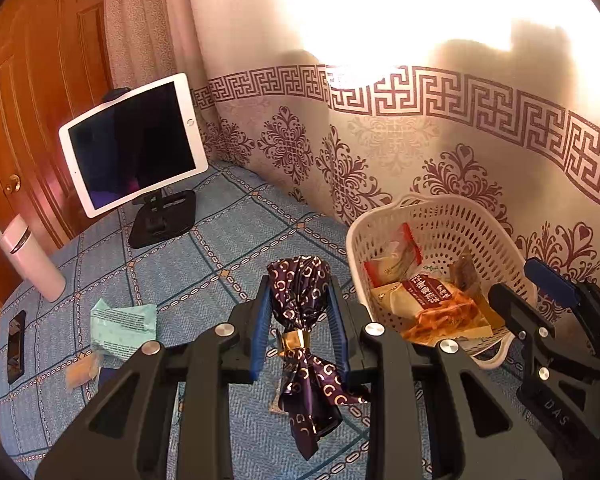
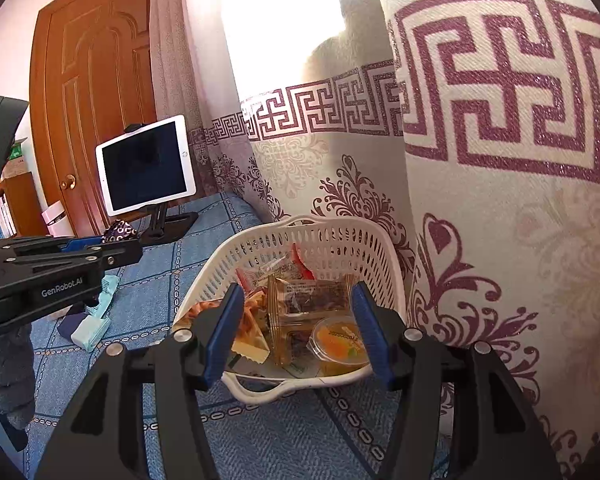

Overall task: Organize snacks
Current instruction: 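Drop the purple-wrapped candy into the white basket with the left tool, then move both tools back over the remaining snacks on the table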

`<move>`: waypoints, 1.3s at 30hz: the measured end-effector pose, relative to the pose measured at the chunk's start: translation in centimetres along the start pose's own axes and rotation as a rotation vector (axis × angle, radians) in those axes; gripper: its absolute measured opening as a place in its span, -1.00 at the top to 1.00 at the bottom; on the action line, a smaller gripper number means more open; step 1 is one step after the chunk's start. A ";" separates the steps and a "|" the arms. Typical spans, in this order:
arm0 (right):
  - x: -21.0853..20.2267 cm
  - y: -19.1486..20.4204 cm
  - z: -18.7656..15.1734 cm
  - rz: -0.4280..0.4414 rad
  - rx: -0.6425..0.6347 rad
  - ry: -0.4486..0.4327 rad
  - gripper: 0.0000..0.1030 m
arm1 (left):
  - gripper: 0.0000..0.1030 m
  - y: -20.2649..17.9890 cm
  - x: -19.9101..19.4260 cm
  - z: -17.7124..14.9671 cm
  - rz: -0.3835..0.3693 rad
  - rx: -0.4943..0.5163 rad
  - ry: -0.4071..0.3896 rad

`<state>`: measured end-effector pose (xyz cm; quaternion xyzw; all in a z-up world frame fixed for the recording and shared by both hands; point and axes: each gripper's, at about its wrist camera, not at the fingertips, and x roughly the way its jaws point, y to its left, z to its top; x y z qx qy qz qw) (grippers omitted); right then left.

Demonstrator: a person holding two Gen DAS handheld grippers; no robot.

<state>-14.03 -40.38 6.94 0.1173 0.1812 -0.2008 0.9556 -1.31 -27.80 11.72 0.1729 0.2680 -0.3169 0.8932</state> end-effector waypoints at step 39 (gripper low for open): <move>-1.1 2.5 -0.6 0.052 -0.025 -0.017 -0.39 | -0.86 -0.6 2.7 1.4 -0.011 -0.076 0.018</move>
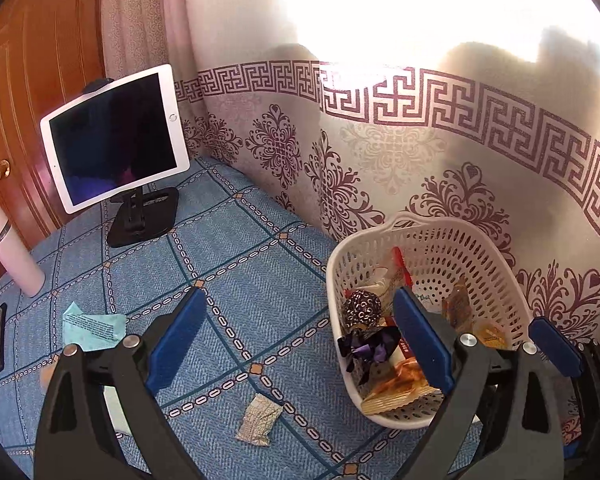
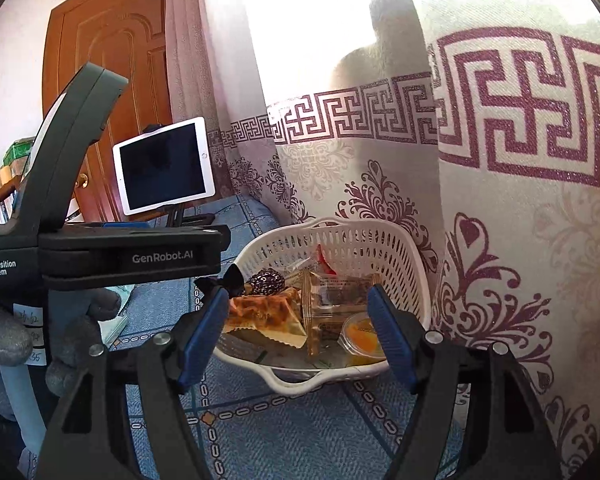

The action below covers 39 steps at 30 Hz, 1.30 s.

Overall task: Organize snacks
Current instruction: 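Move both tools back over the remaining snacks on the table, then grasp the small silver packet with the right tool while the left tool grasps the clear orange bar packet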

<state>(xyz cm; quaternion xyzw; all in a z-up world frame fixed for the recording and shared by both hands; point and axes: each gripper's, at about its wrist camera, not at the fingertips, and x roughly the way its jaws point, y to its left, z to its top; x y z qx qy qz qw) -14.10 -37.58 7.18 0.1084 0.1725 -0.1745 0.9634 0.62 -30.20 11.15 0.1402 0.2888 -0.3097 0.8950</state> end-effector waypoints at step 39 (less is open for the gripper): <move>8.4 11.8 -3.9 0.279 -0.145 0.401 -0.53 | -0.86 22.3 -5.1 -9.4 0.450 -0.377 0.090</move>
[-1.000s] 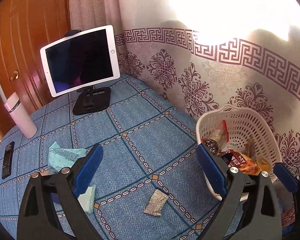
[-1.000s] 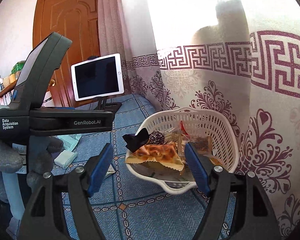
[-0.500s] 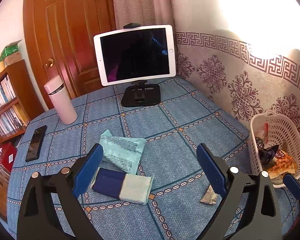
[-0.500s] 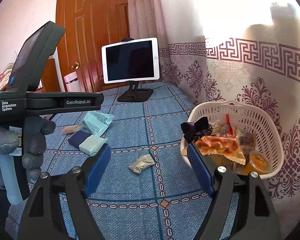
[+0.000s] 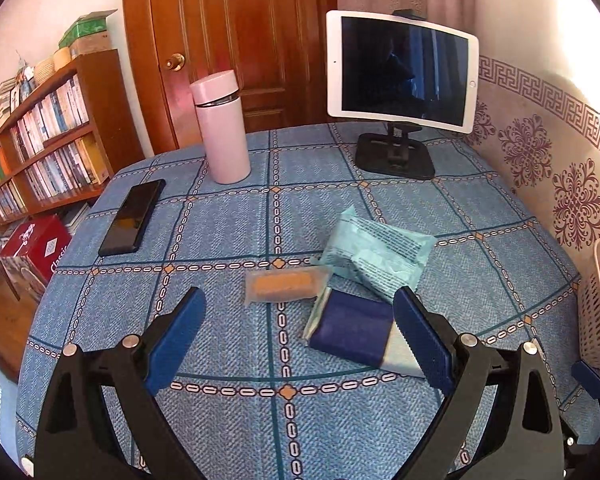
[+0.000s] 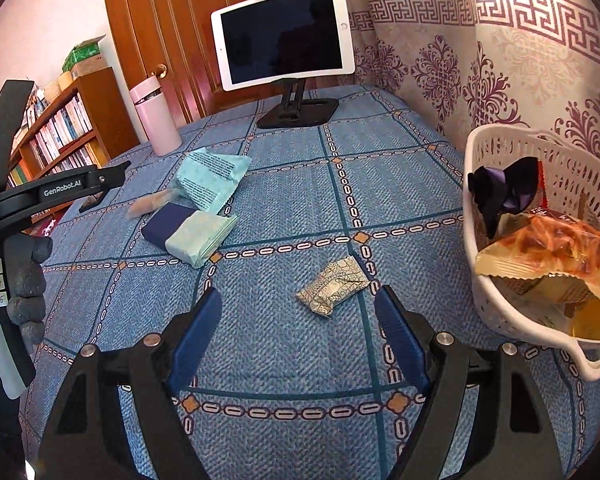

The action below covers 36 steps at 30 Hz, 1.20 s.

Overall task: Organize snacks
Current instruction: 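Grasp the small silver packet with the right tool while the left tool grasps the clear orange bar packet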

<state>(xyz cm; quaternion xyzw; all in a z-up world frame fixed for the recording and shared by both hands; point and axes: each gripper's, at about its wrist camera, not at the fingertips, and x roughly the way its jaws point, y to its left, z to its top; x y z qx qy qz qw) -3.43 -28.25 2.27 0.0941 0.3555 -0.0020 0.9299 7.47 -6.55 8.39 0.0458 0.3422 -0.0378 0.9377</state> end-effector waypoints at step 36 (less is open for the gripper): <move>3.9 0.5 1.4 -0.095 0.014 0.103 -0.49 | -0.57 3.3 11.7 0.7 -0.166 -0.033 0.159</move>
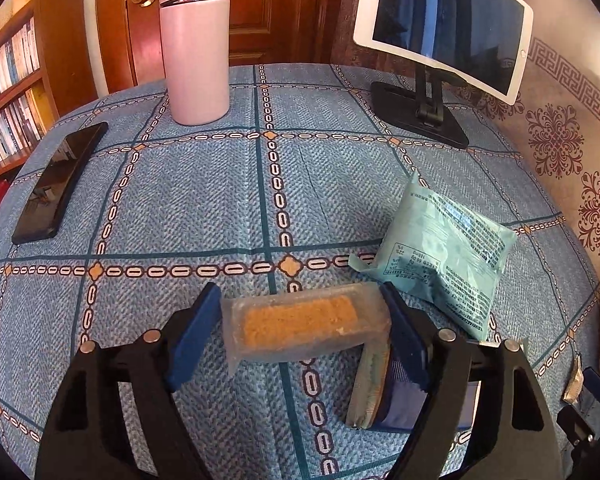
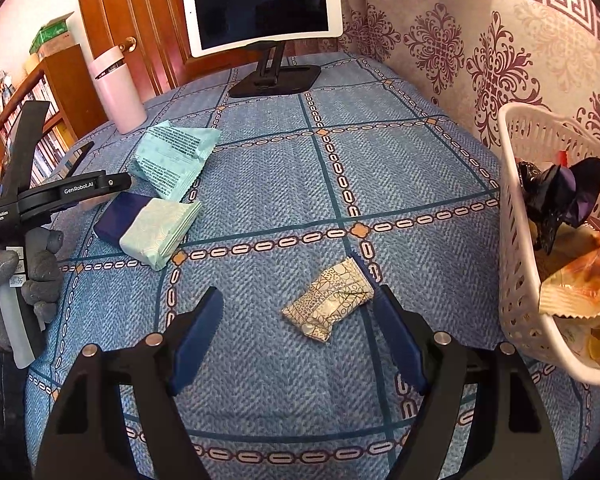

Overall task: Organize snacks
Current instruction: 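Grasp the small silver packet with the right tool while the left tool grasps the clear orange bar packet, then carry the silver packet to the white basket with the right tool while the left tool lifts the bar packet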

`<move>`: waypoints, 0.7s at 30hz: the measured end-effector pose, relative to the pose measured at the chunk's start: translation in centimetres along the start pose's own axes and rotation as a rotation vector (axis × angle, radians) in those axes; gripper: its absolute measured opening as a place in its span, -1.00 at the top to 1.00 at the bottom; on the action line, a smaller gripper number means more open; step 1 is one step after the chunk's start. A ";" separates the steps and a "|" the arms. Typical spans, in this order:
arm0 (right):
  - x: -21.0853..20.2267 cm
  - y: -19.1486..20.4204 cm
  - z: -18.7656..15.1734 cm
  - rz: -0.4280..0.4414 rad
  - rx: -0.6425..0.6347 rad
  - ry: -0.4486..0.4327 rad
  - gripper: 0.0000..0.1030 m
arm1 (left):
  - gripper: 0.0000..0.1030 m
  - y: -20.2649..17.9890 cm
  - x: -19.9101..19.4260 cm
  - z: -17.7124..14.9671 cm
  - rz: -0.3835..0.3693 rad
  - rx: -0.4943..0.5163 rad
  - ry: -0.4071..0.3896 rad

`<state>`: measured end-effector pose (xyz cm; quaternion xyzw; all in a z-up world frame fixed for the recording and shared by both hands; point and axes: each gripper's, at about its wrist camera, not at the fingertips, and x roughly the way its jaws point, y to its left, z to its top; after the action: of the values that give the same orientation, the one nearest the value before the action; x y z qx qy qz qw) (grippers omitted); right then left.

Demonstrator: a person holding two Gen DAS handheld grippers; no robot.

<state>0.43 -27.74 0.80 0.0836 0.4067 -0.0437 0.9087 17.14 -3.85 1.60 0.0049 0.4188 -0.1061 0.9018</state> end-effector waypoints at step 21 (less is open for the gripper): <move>0.3 1.5 0.5 -0.068 -0.050 -0.001 0.50 | -0.41 2.3 -7.4 1.5 -0.048 -0.105 -0.164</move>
<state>1.27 -26.34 1.09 0.0470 0.4100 -0.0646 0.9086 14.14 -0.37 7.98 -0.0611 0.3483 -0.1058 0.9294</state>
